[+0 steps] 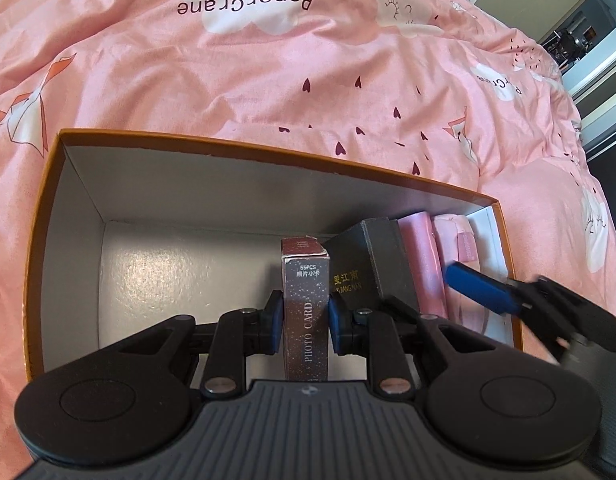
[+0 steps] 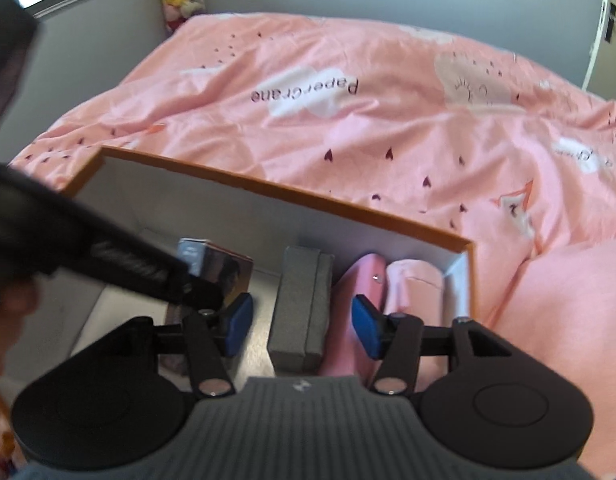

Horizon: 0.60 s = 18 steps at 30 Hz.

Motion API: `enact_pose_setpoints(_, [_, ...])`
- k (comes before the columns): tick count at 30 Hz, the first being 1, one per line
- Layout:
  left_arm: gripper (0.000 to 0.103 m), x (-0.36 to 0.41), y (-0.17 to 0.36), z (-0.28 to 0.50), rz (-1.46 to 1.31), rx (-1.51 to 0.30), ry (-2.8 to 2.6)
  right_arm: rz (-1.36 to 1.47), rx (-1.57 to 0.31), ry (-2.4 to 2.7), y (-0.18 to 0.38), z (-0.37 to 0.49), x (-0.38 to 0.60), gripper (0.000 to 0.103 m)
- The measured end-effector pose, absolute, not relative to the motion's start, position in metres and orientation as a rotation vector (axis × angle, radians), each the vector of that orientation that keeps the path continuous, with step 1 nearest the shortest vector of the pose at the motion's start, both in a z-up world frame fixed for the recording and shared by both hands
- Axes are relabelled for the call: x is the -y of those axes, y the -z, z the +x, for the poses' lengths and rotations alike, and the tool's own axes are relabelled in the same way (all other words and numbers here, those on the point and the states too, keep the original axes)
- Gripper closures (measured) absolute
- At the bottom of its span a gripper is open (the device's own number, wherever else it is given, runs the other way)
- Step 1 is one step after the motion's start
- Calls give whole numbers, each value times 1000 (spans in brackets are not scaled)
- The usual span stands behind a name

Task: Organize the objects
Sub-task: 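Carry both boxes into the orange box while the right gripper releases the dark box, then lower the PHOTO CARD box beside the dark box and open the left gripper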

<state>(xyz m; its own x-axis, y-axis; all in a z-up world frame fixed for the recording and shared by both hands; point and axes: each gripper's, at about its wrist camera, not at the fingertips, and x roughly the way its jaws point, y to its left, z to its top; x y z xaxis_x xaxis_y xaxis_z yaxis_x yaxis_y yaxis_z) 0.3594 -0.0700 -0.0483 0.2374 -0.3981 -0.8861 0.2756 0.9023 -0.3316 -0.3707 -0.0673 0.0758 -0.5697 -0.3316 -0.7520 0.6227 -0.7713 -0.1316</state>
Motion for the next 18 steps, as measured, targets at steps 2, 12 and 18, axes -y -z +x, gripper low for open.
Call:
enact_pose_setpoints(2, [78,72,49,359,-109,-1247,459,1022,-485,2303,-81,-364,57,57])
enact_pose_setpoints(12, [78,90,52,363,-33,-1233,419,1209,-355,2251,-48,-379,53,96])
enact_pose_setpoints(18, [78,99,56,368,-17,-1226,415,1296,-207,2236,-41,-396,43,96])
